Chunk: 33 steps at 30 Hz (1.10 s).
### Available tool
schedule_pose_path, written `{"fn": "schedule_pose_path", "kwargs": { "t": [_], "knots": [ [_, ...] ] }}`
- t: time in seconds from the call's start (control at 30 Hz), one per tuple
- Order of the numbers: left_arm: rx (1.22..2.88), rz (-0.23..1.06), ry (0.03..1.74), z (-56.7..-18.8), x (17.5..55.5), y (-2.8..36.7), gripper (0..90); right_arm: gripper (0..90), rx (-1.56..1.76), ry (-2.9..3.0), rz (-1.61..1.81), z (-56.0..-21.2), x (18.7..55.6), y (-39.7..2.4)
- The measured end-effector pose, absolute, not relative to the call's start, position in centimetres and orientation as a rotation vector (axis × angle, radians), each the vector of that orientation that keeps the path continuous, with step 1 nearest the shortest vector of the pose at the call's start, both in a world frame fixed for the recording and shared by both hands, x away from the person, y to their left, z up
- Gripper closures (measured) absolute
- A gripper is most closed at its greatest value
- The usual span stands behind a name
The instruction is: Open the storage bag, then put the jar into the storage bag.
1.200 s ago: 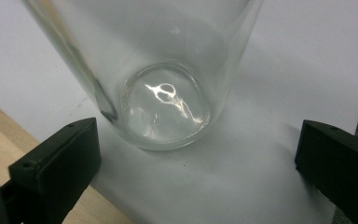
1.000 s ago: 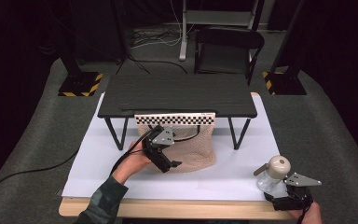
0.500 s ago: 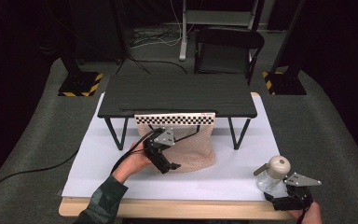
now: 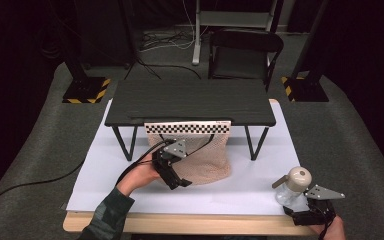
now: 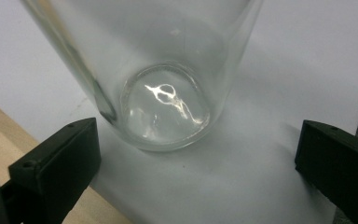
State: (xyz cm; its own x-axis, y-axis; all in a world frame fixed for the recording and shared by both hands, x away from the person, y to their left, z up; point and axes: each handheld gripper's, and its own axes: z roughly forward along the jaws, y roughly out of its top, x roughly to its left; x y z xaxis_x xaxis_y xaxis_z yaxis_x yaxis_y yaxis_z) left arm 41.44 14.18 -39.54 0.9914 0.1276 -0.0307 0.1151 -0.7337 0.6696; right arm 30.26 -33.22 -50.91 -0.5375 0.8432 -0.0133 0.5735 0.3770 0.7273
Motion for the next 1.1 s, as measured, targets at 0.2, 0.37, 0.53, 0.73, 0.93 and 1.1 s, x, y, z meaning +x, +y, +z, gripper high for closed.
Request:
{"fn": "schedule_pose_path", "kwargs": {
  "t": [0.2,0.37,0.53,0.73,0.93,1.1],
  "knots": [
    [2.386,-0.064,0.118,-38.5,40.6,14.5,0.0,0.0,1.230,2.260,0.962,-50.9,30.3,-33.2],
    [2.336,-0.132,0.060,-37.2,39.6,14.9,0.0,0.0,1.231,2.260,0.961,-50.9,30.3,-33.2],
    [2.293,-0.158,0.022,-36.0,38.8,15.3,0.0,0.0,1.232,2.262,0.958,-50.9,30.3,-33.2],
    [2.272,-0.147,0.004,-35.4,38.3,15.5,0.0,0.0,1.234,2.262,0.955,-50.8,30.3,-33.1],
    [2.271,-0.138,-0.001,-35.3,38.3,15.5,0.0,0.0,1.235,2.259,0.959,-50.9,30.3,-33.2],
    [2.267,-0.129,-0.002,-35.1,38.2,15.4,0.0,0.0,1.235,2.258,0.956,-50.8,30.3,-33.1]
  ]
}}
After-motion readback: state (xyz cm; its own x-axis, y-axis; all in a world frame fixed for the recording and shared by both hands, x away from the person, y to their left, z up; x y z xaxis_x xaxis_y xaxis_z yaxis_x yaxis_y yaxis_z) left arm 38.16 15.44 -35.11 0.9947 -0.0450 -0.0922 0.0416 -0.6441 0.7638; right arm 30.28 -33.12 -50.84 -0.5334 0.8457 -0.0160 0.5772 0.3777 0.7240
